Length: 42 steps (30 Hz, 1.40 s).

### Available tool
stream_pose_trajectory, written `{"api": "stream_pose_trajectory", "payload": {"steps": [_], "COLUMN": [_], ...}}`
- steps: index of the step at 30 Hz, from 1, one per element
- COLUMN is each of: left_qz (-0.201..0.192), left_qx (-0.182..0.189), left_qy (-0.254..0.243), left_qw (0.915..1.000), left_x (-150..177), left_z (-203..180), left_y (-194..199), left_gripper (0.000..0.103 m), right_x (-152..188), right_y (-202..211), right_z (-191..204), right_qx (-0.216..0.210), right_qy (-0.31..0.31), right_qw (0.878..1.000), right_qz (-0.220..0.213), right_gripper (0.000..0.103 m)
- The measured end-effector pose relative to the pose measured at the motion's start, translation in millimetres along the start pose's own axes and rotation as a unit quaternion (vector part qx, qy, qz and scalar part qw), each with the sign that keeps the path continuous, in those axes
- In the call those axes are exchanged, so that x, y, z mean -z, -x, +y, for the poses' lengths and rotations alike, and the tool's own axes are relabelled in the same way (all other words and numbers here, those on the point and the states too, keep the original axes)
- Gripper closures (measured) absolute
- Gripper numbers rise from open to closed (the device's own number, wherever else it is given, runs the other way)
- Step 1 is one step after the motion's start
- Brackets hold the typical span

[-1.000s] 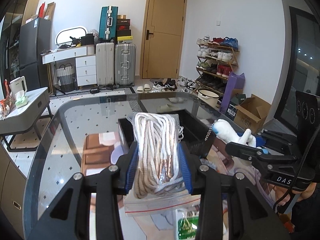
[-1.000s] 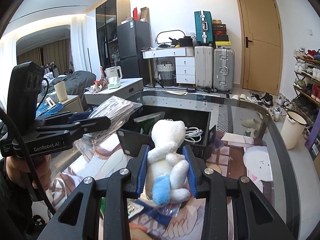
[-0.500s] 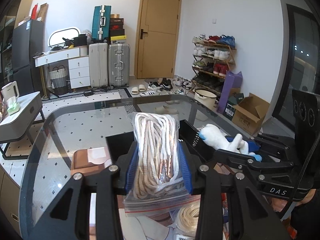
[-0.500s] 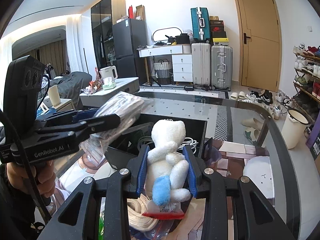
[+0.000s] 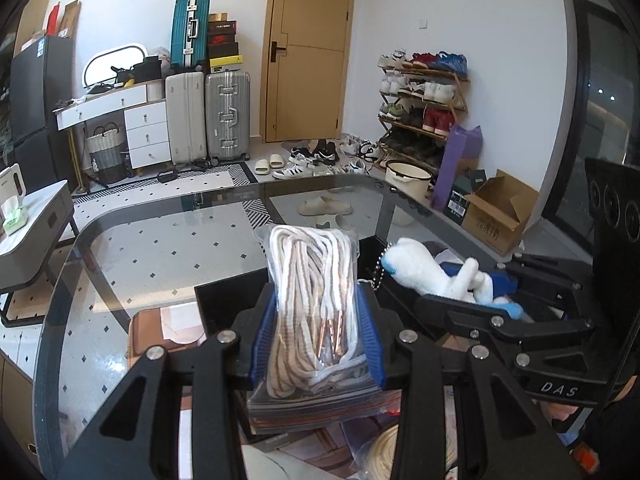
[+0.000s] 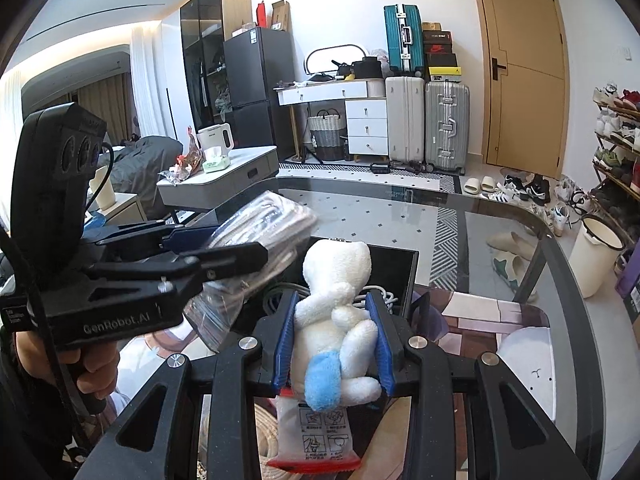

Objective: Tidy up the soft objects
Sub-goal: 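Open the right tool to drop the plush toy while the left tool releases the rope bag into the box, then move the right tool to the white foam piece while the left tool approaches the green packet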

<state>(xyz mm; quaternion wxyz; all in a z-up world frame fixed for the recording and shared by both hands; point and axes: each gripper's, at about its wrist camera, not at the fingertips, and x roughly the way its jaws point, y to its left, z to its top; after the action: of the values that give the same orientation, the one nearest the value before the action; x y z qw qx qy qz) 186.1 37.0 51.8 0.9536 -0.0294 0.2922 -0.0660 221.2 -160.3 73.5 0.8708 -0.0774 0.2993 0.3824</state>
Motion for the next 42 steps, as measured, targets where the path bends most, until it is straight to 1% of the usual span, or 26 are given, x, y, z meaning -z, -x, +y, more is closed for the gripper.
{"api": "stream_pose_trajectory", "payload": {"steps": [6, 11, 13, 14, 15, 16, 18, 20, 21, 22, 23, 24, 25, 27, 30, 33, 42], "left_qz": [0.0, -0.001, -0.002, -0.003, -0.005, -0.008, -0.015, -0.019, -0.024, -0.03, -0.036, -0.039, -0.04, -0.039, -0.039, -0.039, -0.04], "left_qx": [-0.006, -0.021, -0.029, -0.032, -0.034, -0.036, -0.034, -0.034, -0.038, -0.043, -0.047, -0.05, -0.051, -0.054, -0.06, -0.063, -0.064], "left_qy": [0.009, 0.004, 0.004, 0.007, 0.009, 0.011, 0.014, 0.018, 0.02, 0.021, 0.023, 0.024, 0.026, 0.028, 0.03, 0.031, 0.032], "left_qw": [0.9999, 0.9998, 0.9996, 0.9994, 0.9993, 0.9993, 0.9992, 0.9991, 0.9988, 0.9984, 0.998, 0.9977, 0.9976, 0.9974, 0.997, 0.9968, 0.9966], "left_x": [-3, -4, -4, -5, -4, -3, -2, 1, 1, 2, 4, 6, 8, 11, 17, 23, 45], "left_z": [5, 7, 8, 9, 10, 12, 13, 15, 16, 17, 17, 17, 19, 21, 21, 20, 8], "left_y": [-10, -14, -14, -13, -11, -9, -4, 3, 6, 10, 14, 17, 20, 26, 34, 42, 69], "left_gripper": [0.065, 0.064, 0.061, 0.058, 0.046, 0.038, 0.036, 0.025, 0.013, 0.004, 0.002, 0.0, 0.0, 0.0, 0.0, 0.0, 0.0], "right_x": [-7, -12, -14, -14, -14, -14, -13, -13, -11, -11, -9, -8, -6, -2, 2, 5, 21], "right_y": [-10, -15, -18, -18, -18, -16, -13, -12, -9, -8, -6, -2, 0, 7, 17, 24, 49], "right_z": [-4, -1, 0, 0, 0, 0, -1, -3, -4, -6, -7, -8, -9, -13, -15, -12, -5], "right_qx": [0.005, 0.002, 0.005, 0.013, 0.016, 0.014, 0.018, 0.021, 0.023, 0.025, 0.026, 0.026, 0.027, 0.026, 0.025, 0.022, 0.025], "right_qy": [-0.009, -0.005, 0.0, 0.003, 0.006, 0.009, 0.009, 0.006, 0.003, 0.002, 0.0, -0.001, -0.003, -0.011, -0.025, -0.031, -0.032], "right_qw": [1.0, 1.0, 1.0, 1.0, 1.0, 1.0, 1.0, 1.0, 1.0, 1.0, 1.0, 1.0, 1.0, 0.999, 0.999, 0.999, 0.999], "right_qz": [-0.001, -0.003, -0.003, -0.004, -0.006, -0.009, -0.009, -0.009, -0.011, -0.011, -0.012, -0.013, -0.015, -0.021, -0.031, -0.031, -0.028], "right_gripper": [0.068, 0.068, 0.065, 0.057, 0.054, 0.054, 0.054, 0.053, 0.053, 0.051, 0.048, 0.041, 0.037, 0.017, 0.004, 0.001, 0.001]}}
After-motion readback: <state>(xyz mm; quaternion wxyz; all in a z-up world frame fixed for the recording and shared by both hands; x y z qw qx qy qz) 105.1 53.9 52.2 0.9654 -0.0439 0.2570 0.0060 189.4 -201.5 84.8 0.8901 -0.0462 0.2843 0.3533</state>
